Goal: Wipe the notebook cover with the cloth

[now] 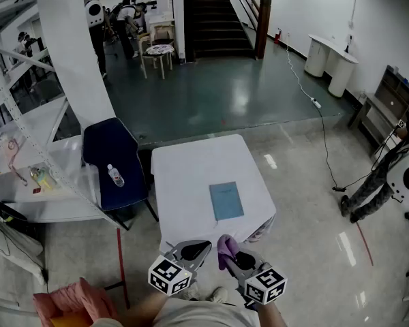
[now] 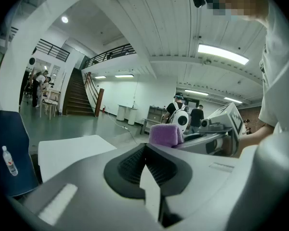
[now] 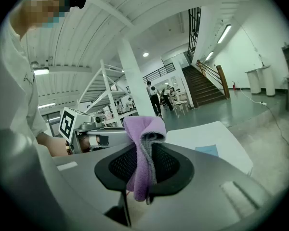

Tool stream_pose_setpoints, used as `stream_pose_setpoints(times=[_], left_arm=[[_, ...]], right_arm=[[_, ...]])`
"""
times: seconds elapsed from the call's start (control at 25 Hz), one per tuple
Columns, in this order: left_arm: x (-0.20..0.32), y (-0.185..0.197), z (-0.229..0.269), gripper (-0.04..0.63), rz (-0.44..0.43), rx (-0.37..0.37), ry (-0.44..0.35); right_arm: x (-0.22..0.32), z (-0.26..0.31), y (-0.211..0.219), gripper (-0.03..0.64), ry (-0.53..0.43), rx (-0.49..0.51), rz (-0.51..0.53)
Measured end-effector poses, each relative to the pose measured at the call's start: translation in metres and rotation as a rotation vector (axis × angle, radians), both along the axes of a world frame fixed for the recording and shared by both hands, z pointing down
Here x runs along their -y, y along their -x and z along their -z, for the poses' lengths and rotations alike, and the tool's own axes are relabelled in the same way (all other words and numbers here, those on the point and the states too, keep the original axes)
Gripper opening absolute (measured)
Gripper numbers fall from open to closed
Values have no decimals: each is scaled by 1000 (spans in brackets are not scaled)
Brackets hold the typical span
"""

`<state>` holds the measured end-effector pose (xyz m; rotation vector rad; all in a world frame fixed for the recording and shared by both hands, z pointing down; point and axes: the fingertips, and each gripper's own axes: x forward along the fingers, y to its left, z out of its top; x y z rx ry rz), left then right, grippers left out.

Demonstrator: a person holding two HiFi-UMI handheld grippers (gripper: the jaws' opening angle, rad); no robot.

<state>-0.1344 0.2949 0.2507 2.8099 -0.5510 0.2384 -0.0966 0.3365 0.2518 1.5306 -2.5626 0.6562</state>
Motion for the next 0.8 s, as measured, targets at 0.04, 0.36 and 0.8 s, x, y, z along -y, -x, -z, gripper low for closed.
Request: stream_pose_setpoints(times=[0.04, 0.36, 0.8], left_arm=[[1, 1, 1, 0, 1, -2, -1], [7, 8, 3, 0, 3, -10, -3], [22, 27, -1, 0, -16, -23, 9]], right_arm=[[1, 1, 1, 97, 0, 0, 3], [10, 6, 10, 104, -28, -9, -9], [24, -5, 25, 104, 7, -4, -29]])
